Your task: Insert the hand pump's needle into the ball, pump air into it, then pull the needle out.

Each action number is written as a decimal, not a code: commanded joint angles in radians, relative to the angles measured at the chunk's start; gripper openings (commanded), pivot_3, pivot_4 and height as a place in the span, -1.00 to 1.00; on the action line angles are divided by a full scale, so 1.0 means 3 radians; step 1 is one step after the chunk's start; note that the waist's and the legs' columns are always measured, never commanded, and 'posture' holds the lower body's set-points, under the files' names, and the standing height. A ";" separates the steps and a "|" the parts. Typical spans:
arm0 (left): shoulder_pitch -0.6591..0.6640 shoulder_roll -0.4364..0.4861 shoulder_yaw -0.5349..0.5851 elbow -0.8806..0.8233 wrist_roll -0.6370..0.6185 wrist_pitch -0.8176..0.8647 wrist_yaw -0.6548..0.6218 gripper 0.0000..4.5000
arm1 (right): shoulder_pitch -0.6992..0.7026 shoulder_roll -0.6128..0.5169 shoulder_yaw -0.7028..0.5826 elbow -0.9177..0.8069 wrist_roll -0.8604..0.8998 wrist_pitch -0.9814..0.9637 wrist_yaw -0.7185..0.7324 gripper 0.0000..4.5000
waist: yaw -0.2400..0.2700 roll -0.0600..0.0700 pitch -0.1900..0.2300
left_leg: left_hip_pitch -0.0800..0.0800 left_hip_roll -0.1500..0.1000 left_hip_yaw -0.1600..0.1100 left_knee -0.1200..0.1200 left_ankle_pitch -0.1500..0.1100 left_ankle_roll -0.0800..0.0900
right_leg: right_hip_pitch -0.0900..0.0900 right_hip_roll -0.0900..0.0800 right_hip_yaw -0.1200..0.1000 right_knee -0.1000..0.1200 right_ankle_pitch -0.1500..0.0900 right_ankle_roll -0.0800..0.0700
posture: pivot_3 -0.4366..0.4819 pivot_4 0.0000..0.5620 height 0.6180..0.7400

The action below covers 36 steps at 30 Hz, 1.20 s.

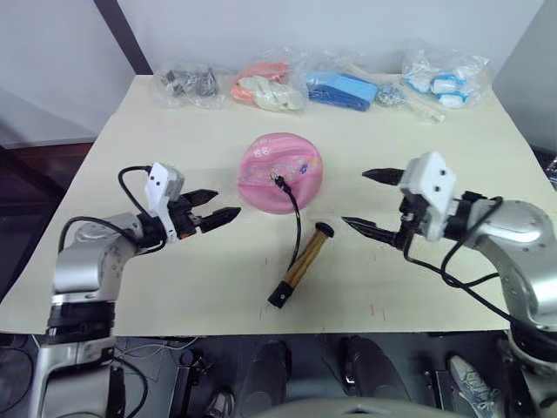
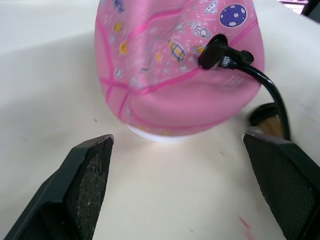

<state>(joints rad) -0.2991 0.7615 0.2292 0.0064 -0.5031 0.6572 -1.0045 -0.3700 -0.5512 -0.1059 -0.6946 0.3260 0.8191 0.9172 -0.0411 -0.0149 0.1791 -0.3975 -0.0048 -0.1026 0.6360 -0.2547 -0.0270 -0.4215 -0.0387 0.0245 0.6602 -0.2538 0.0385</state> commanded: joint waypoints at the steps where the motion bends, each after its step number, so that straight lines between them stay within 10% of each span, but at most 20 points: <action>1: 0.0196 0.0248 0.0241 -0.0215 -0.0209 0.0041 -0.0261 0.95 | 0.0263 -0.0187 -0.0424 -0.0189 0.0365 0.0030 0.0062 1.00 | 0.0004 -0.0001 0.0001 | 0.0000 0.0000 0.0000 0.0000 0.0000 0.0000 | 0.0000 0.0000 0.0000 0.0000 0.0000 0.0000 | -0.05 -0.47 1.00; 19: 0.0532 0.0896 -0.0161 -0.1137 -0.0665 0.0688 -0.0746 0.95 | 0.1632 -0.0896 -0.1647 -0.0432 0.1328 -0.0273 0.0342 1.00 | 0.0017 -0.0001 0.0005 | 0.0021 0.0005 0.0006 0.0016 -0.0005 0.0011 | 0.0027 0.0007 0.0003 0.0004 -0.0002 0.0004 | -0.05 -0.47 1.00; 28: -0.0385 0.0554 -0.0588 -0.1560 -0.1438 0.2299 0.0091 0.95 | 0.1674 -0.1171 -0.1719 -0.0418 0.1602 -0.0321 0.0337 1.00 | 0.0033 -0.0004 0.0008 | 0.0019 0.0017 0.0010 0.0051 -0.0006 0.0012 | 0.0037 0.0020 0.0002 0.0011 -0.0001 0.0020 | -0.05 -0.47 1.00; 36: -0.0944 -0.0342 -0.0771 -0.1543 -0.1225 0.3123 0.1163 0.95 | 0.1683 -0.1311 -0.1804 -0.0444 0.1827 -0.0313 0.0258 1.00 | 0.0040 -0.0009 0.0010 | 0.0020 0.0018 0.0010 0.0056 -0.0006 0.0012 | 0.0041 0.0025 0.0005 0.0011 0.0007 0.0012 | -0.05 -0.47 1.00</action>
<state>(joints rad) -0.5627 0.6844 -0.0092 -0.4389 -0.8828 1.5682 -0.7023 0.1395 -0.9314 -0.6112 -0.8063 0.8527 0.7376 1.0029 -0.0292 -0.0175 0.1820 -0.3917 0.0006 -0.0996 0.6529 -0.2564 -0.0235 -0.4093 -0.0315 0.0259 0.6635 -0.2514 0.0419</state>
